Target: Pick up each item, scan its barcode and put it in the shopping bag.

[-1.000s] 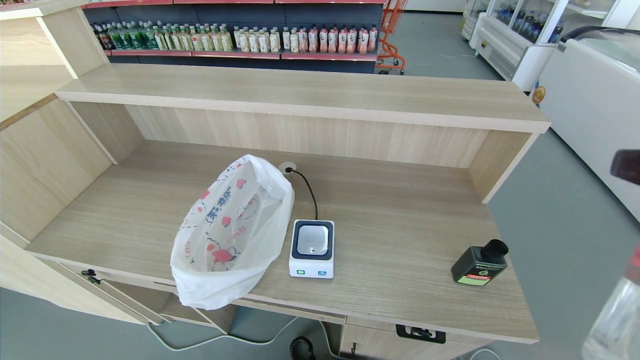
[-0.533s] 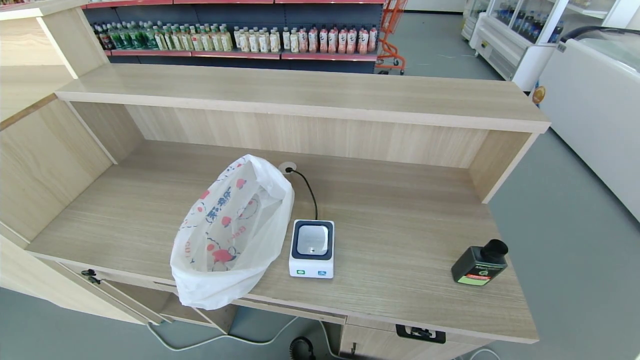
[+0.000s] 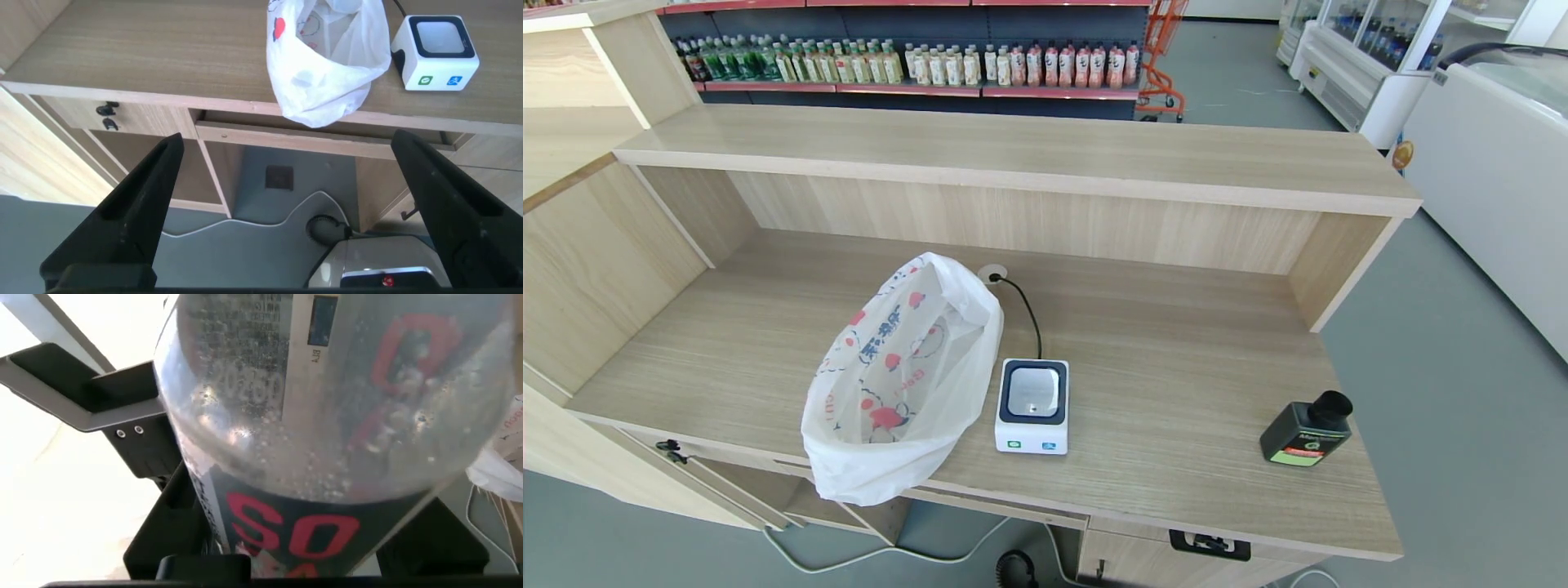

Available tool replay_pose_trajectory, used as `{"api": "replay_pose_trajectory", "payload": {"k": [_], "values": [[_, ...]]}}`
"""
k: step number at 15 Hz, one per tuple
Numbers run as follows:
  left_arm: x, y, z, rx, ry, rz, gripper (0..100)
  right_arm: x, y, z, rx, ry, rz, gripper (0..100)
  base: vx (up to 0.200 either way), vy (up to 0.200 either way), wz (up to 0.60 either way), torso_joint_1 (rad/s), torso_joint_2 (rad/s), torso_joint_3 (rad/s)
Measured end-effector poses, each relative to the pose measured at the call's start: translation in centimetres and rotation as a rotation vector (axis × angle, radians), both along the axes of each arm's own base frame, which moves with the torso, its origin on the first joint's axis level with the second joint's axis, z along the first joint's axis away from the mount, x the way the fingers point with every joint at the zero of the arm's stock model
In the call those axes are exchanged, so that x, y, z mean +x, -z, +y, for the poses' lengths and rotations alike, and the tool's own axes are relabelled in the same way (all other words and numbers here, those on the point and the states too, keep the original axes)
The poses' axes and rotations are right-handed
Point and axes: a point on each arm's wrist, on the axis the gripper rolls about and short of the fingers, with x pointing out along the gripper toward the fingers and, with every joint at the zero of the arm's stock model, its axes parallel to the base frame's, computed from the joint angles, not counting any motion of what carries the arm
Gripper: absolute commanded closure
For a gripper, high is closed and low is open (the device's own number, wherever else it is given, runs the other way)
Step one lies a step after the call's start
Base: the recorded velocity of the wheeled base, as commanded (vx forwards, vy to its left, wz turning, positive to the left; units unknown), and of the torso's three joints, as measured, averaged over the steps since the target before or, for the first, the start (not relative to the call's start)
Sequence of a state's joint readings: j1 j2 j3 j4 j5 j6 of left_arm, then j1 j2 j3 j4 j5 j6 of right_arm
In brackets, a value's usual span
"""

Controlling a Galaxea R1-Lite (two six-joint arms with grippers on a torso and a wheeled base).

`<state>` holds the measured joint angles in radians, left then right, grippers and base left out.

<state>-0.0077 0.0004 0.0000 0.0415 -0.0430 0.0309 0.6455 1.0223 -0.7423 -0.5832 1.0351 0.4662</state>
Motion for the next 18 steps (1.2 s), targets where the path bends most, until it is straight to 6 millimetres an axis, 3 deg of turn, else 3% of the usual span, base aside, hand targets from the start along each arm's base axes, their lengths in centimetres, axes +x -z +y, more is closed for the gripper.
{"api": "replay_pose_trajectory", "payload": {"k": [6, 18], "values": [[0.0, 0.0, 0.0, 0.0, 0.0, 0.0, 0, 1.1, 0.0, 0.4, -0.013, 0.013, 0.029, 100, 0.0, 0.0, 0.0, 0.0, 0.0, 0.0], [0.0, 0.0, 0.0, 0.0, 0.0, 0.0, 0, -0.2, 0.5, -1.5, -0.008, 0.065, 0.078, 100, 0.0, 0.0, 0.0, 0.0, 0.0, 0.0]]}}
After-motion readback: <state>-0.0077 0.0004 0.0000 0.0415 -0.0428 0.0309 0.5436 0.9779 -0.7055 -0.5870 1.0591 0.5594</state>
